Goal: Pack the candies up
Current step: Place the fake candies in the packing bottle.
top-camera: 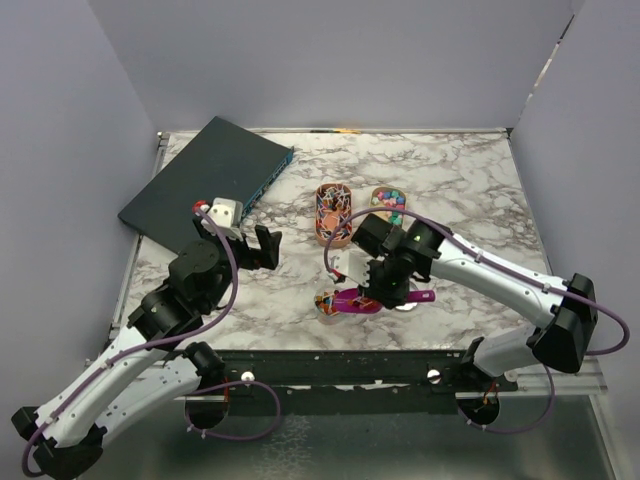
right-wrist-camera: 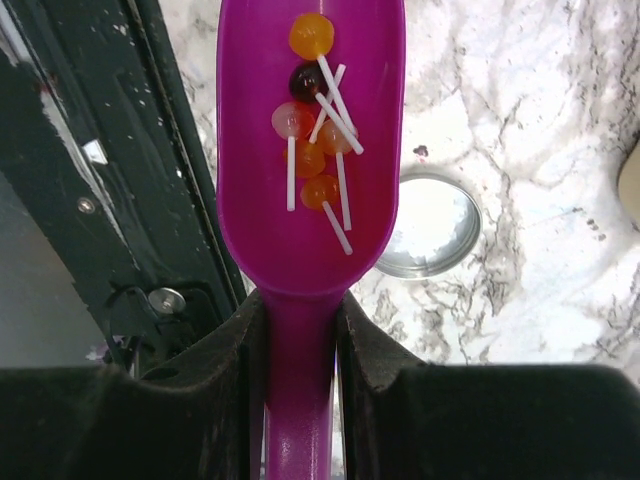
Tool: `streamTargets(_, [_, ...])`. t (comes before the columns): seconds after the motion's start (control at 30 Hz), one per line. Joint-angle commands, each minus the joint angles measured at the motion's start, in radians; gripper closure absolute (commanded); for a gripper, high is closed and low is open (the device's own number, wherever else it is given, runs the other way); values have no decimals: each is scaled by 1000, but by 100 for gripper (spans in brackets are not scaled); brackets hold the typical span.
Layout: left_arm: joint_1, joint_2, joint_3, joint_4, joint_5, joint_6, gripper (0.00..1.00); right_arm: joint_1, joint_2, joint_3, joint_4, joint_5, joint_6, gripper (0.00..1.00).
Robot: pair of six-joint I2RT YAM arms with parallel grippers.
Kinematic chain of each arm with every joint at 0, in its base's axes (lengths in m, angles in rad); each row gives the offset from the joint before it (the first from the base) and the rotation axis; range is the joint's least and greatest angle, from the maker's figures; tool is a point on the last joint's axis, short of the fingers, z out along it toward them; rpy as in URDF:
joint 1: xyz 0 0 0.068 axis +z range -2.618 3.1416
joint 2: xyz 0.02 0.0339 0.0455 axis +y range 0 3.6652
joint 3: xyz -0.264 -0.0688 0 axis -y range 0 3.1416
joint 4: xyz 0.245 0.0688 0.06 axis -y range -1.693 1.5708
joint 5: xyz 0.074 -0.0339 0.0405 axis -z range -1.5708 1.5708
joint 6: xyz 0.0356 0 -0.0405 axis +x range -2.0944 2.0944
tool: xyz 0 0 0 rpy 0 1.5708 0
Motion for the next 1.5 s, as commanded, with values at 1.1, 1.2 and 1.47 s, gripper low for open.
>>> streamTargets(1.1, [6, -36, -13, -8, 7, 7, 1, 177, 159, 233, -214, 483, 31, 100])
streamTargets(1.2, [5, -34, -13, -9, 5, 7, 1, 176, 132, 210, -187, 514, 65, 99])
streamTargets(1.47, [6, -20, -13, -9, 8, 6, 1, 155, -38, 65, 83, 642, 214, 99])
